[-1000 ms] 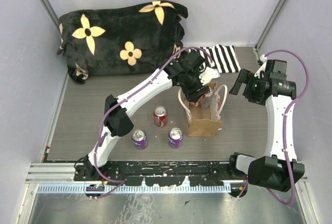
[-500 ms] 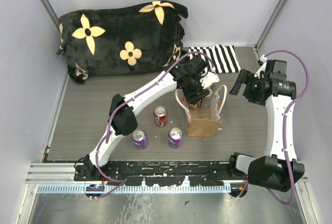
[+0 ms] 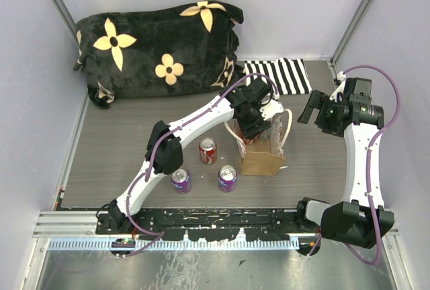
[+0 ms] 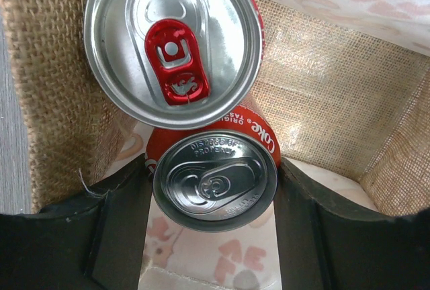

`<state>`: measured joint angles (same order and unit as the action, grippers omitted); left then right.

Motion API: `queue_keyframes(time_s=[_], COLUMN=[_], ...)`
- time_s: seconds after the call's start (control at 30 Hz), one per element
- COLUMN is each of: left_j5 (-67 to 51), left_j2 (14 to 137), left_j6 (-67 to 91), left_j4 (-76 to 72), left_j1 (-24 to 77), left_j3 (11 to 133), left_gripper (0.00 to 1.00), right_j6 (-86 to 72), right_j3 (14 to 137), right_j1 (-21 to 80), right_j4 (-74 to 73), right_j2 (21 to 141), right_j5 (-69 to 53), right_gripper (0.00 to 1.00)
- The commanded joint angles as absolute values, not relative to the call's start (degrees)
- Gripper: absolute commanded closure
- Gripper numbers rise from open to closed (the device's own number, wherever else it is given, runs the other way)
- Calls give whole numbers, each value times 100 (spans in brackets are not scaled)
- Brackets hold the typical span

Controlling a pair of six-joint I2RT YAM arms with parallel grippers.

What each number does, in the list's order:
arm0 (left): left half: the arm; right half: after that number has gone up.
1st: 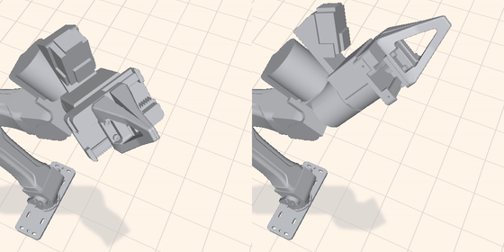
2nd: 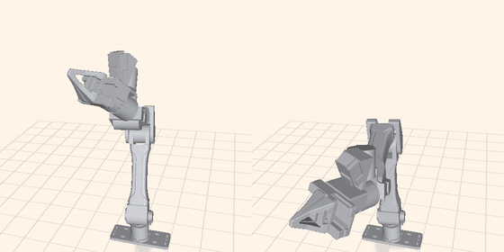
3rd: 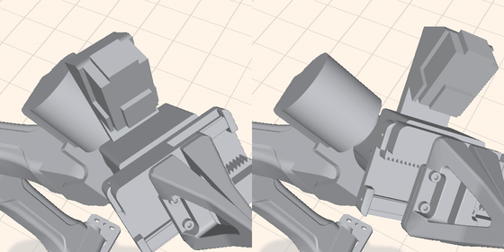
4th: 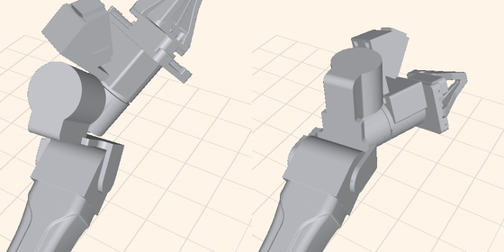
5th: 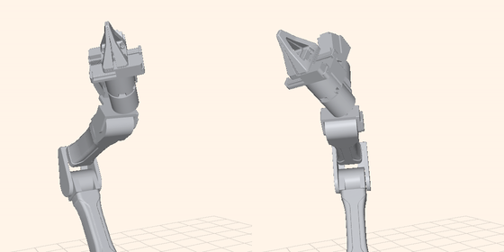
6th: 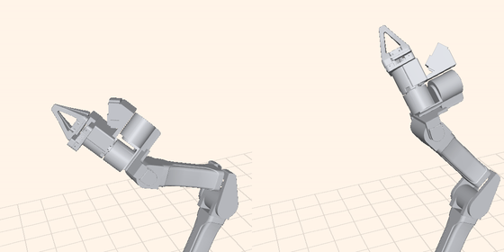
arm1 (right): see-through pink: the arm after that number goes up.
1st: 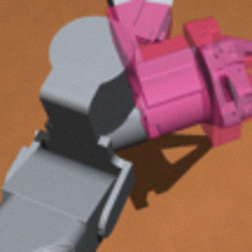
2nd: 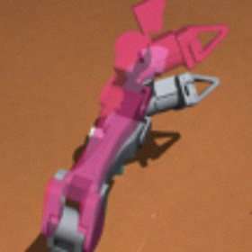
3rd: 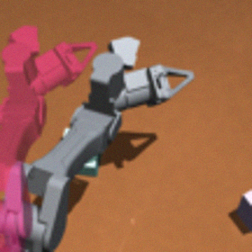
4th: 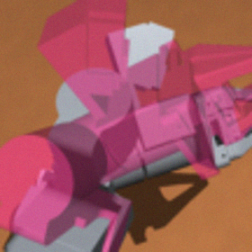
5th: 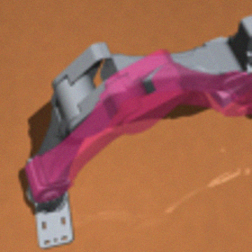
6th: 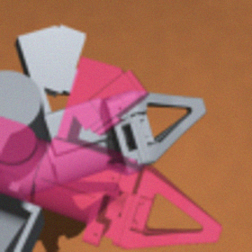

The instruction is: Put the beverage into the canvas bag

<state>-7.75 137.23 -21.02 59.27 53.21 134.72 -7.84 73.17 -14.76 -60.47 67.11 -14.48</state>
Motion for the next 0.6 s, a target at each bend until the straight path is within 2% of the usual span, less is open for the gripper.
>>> queue_keyframes(time_s=[0.0, 0.13, 0.17, 0.23, 0.27, 0.33, 0.37, 0.43, 0.57], left_j5=[-702, -703, -703, -694, -694, -703, -703, -707, -738], left_j2=[13811, 13787, 13775, 13723, 13690, 13610, 13538, 13445, 13232], left_j6=[-2126, -2080, -2061, -2034, -2018, -1982, -1965, -1952, -1939], left_j4=[5752, 5754, 5751, 5745, 5734, 5710, 5696, 5678, 5673], left_j1=[5300, 5300, 5300, 5300, 5300, 5311, 5315, 5332, 5422], left_j3=[13498, 13512, 13510, 13507, 13502, 13487, 13477, 13457, 13403], left_gripper=[100, 99, 93, 70, 53, 36, 29, 23, 15], right_j6=[-704, -701, -705, -705, -705, -707, -714, -719, -723], right_j3=[7356, 7356, 7354, 7363, 7365, 7372, 7368, 7381, 7376], right_j1=[-1494, -1501, -1495, -1499, -1499, -1497, -1497, -1499, -1502], right_j4=[-5894, -5894, -5892, -5890, -5895, -5889, -5894, -5893, -5889], right_j2=[6627, 6642, 6643, 6652, 6653, 6653, 6664, 6661, 6658], right_j5=[-1459, -1467, -1472, -1483, -1485, -1494, -1496, -1509, -1520], right_gripper=[0, 0, 0, 0, 0, 0, 0, 0, 0])
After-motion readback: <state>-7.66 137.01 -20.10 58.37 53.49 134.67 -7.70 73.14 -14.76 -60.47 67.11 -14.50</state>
